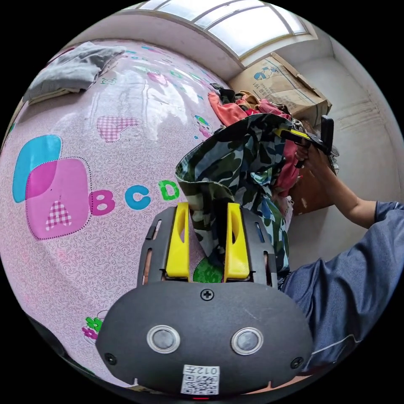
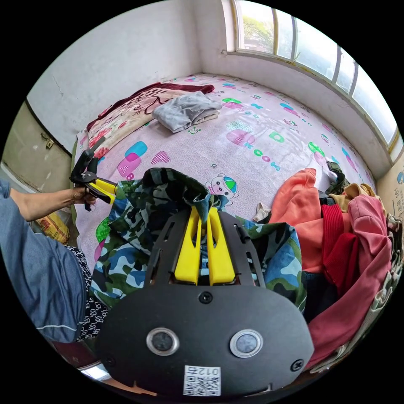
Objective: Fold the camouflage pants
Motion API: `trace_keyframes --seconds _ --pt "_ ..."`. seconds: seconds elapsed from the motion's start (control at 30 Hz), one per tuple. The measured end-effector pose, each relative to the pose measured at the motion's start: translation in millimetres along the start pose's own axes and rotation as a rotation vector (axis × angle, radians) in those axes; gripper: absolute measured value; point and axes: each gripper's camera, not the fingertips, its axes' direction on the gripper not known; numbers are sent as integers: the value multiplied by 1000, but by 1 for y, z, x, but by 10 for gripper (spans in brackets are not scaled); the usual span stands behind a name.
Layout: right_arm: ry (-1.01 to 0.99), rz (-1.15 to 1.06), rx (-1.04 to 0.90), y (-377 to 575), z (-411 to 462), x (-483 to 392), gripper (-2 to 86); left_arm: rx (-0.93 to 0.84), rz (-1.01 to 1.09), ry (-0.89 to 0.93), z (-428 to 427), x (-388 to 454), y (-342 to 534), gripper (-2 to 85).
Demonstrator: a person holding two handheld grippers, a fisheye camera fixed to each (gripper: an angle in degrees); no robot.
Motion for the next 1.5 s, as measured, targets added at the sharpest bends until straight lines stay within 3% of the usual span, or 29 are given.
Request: trace_keyframes --seconds 0.2,0.37,0.73,0.93,1.33,1.5 --pt "3 33 76 15 -67 3 19 -58 108 -81 3 58 26 16" --pt "83 -3 230 21 -175 -14 20 134 214 -233 -65 140 47 2" --pt "359 -212 692 20 -533 -117 15 500 626 -734 -315 475 93 -2" --pt "537 -292 876 28 -689 -199 10 676 670 -942 -412 647 161 -2" --pt "763 -423 965 59 -834 -328 8 921 629 -1111 -510 852 307 -2" --pt "764 -447 986 88 -864 -363 7 923 646 -1165 -530 910 353 -2"
